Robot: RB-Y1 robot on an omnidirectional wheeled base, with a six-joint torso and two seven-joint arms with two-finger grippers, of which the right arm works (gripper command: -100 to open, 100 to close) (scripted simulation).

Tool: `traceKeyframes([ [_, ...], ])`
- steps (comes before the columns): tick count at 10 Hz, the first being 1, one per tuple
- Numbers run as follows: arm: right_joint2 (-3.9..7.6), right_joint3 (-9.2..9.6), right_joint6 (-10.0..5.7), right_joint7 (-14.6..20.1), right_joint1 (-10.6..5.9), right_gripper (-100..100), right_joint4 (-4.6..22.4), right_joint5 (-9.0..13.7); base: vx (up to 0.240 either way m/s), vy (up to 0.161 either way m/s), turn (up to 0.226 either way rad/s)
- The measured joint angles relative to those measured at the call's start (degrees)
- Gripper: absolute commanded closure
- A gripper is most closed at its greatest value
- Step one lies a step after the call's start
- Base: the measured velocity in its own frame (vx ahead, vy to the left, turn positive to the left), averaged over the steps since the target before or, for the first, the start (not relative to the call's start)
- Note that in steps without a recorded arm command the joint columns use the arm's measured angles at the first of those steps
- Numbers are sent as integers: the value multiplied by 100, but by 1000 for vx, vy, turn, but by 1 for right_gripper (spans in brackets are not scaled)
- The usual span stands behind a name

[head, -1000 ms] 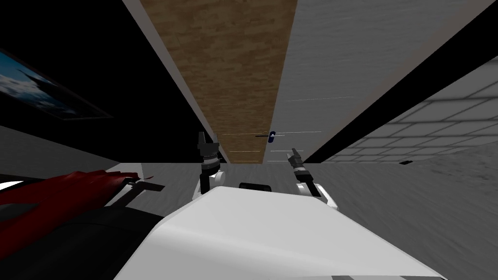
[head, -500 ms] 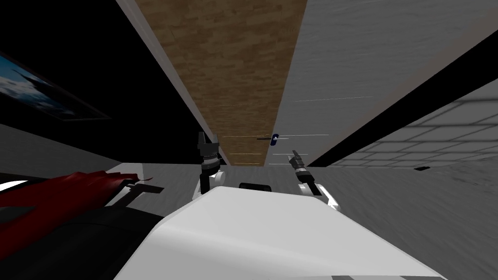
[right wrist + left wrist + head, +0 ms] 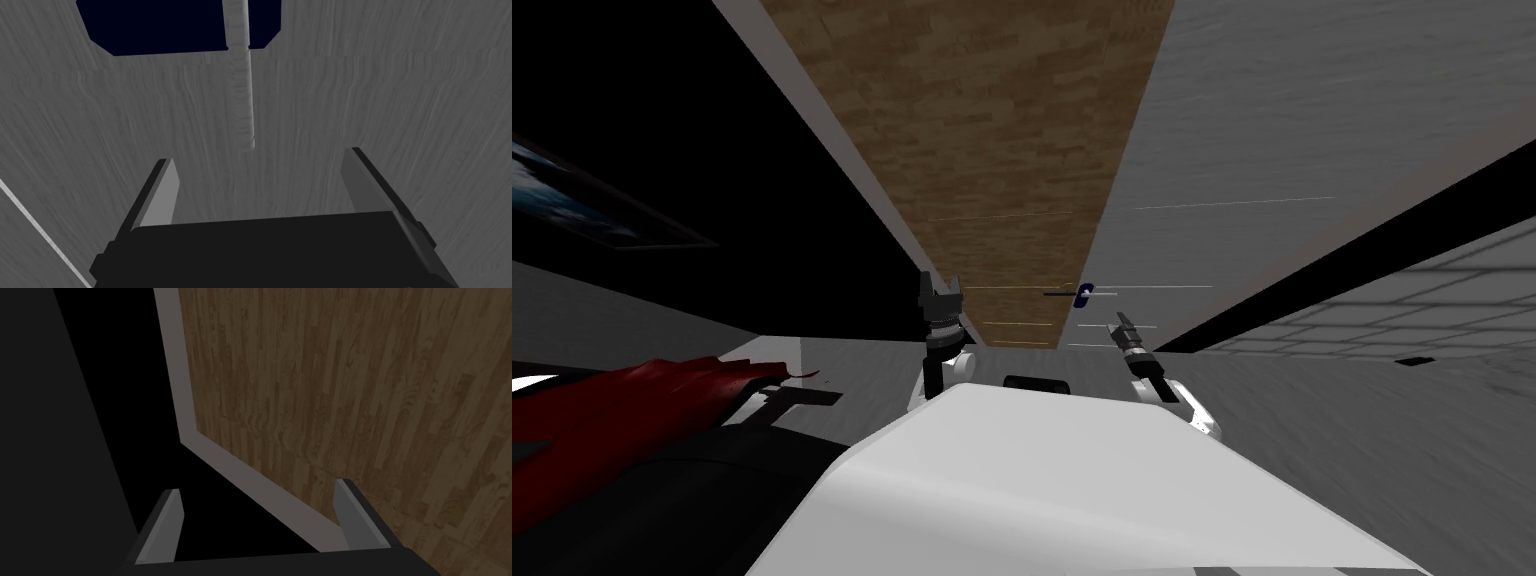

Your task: Pull the door open

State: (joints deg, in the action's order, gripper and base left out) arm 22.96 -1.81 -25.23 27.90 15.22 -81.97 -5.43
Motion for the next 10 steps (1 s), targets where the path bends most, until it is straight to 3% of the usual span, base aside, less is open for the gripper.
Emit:
traceKeyframes([
  [2,29,-7,-15,62,-19,-100,106,-8,48,-10,102],
  [6,7,-469,141,-118,-261,-100,506,108,3,-47,141],
  [8,-15,-654,148,-201,-386,-100,745,154,13,-49,201],
  [9,-54,-778,159,-271,-488,-100,914,180,20,-76,246],
  [10,-24,-897,152,-307,-633,-100,1141,223,31,-88,209],
])
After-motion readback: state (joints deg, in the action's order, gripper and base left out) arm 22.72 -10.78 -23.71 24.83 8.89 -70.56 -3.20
